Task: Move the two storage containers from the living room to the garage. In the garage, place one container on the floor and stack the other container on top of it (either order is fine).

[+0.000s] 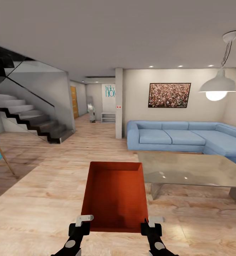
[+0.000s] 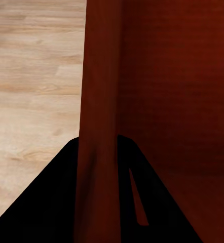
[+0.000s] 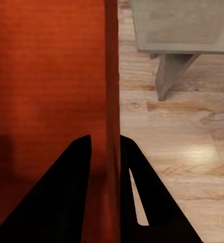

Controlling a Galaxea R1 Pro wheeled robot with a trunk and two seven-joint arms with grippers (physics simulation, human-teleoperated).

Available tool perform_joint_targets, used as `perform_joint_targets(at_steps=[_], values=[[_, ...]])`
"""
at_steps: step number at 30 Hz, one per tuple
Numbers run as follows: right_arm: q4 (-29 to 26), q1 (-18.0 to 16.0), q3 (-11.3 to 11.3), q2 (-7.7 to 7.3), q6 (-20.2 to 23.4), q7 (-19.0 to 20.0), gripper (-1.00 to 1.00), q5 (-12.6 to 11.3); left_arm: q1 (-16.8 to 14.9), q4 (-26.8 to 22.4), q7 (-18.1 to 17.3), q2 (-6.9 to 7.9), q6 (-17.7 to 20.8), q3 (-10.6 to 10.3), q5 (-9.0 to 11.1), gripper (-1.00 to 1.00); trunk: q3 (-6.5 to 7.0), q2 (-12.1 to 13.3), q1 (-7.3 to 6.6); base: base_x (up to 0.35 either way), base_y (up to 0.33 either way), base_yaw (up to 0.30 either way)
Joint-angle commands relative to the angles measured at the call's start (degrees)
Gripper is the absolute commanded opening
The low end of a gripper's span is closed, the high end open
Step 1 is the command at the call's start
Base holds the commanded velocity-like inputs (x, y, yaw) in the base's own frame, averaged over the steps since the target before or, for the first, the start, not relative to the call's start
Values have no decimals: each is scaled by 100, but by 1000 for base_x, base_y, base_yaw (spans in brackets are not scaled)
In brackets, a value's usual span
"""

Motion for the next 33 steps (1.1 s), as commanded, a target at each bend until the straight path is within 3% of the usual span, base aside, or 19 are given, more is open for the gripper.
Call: perform_joint_targets(at_steps=[1,33], values=[[-281,-5,-135,1,-188,71,-100,97,-4,16,55,3,-5,45,20,-100,-11,-8,1,0,0,300],[-281,-6,-135,2,-188,71,-100,97,-4,23,44,10,43,54,26,-100,-11,-8,1,0,0,300]])
